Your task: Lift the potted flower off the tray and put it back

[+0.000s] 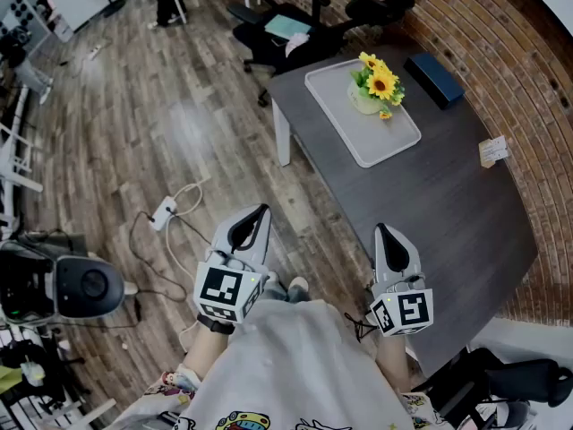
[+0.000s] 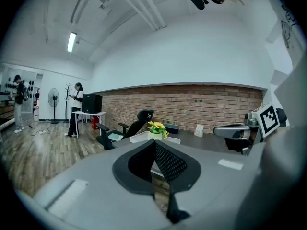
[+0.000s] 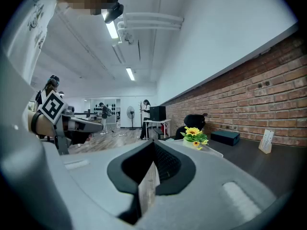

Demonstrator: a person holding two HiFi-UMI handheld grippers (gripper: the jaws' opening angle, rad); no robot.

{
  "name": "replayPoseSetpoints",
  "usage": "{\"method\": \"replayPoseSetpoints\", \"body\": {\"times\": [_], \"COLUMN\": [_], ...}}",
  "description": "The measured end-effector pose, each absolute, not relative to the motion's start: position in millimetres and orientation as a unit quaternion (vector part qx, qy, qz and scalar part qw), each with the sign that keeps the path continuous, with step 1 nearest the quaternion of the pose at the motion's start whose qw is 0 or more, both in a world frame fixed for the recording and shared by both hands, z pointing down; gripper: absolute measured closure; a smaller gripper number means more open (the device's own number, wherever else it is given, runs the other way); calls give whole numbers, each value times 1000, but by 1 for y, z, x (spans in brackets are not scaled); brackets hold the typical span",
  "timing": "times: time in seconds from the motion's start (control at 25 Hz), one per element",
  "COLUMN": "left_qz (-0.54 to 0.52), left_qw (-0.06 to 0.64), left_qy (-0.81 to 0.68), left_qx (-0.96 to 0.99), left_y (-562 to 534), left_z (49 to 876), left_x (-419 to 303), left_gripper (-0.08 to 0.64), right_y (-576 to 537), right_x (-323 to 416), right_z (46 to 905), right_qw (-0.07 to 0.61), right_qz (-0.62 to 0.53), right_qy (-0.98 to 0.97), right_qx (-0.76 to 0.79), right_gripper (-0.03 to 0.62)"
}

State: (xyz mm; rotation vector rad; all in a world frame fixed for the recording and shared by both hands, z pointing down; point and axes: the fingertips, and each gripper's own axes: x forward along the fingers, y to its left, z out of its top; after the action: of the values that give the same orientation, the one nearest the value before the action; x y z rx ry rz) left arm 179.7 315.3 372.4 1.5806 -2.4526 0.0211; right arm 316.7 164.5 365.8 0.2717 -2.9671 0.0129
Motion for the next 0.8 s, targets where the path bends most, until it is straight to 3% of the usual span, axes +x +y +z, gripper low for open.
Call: {"method": "replayPoseSetpoints", "body": {"times": [0.24,0.56,0.8], "left_qz": [3,-6,-6], "left_qw": [110,107,114], "left_qy": [-839,-845,-845], "left_qx": [532,524,522], "left_y": [319,330,336], "left_z": [370,367,371], "left_x": [184,195,193], "left_gripper": [502,410,354], "right_y": [164,173,180], "right_x": [323,327,318], "right_z": [372,365,368], "right_qw": [88,72,74], "right_qz": [17,33,46], "right_qy": [-992,-996,-996], "right_qx": [83,46,30], "right_gripper": [591,430,371]}}
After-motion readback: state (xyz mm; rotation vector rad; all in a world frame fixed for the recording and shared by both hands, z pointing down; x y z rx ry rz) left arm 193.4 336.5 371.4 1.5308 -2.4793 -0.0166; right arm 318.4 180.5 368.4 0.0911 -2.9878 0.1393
